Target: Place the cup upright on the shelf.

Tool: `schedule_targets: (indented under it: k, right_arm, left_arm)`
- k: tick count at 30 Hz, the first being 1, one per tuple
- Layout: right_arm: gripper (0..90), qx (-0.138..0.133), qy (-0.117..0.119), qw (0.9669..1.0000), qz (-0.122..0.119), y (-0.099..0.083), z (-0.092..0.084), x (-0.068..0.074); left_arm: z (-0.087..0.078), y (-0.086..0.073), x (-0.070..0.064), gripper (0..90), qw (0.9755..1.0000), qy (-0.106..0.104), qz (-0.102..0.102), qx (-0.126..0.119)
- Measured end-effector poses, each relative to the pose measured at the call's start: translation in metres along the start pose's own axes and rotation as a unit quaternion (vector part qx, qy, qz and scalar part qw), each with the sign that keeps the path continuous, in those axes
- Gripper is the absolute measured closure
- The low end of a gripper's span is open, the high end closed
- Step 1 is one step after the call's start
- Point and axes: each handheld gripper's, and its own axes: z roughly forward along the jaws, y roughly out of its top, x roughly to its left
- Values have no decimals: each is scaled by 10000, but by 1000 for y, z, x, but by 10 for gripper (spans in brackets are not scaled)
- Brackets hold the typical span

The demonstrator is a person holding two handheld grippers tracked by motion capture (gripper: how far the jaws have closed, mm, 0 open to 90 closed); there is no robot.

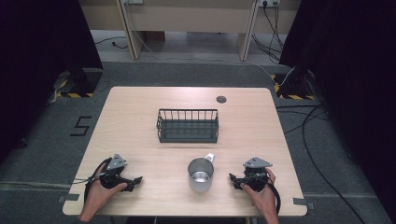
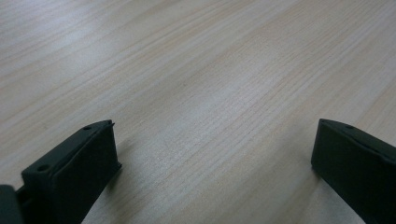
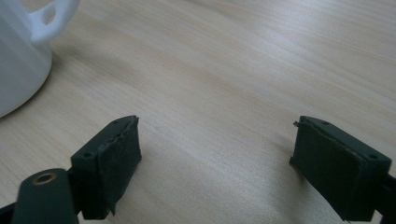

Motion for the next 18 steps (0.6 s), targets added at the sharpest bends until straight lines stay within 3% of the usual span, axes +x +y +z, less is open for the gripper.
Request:
schedule_targets:
  k: [9,18]
  right_arm:
    - [172,-216,111,9997,-37,9,-8,1]
    - [181,-442,286,9986,-103,30,-14,8]
  left_arm:
    - [0,0,0,0,10000,-1,1,0]
    - [0,0,0,0,10000,-1,1,1]
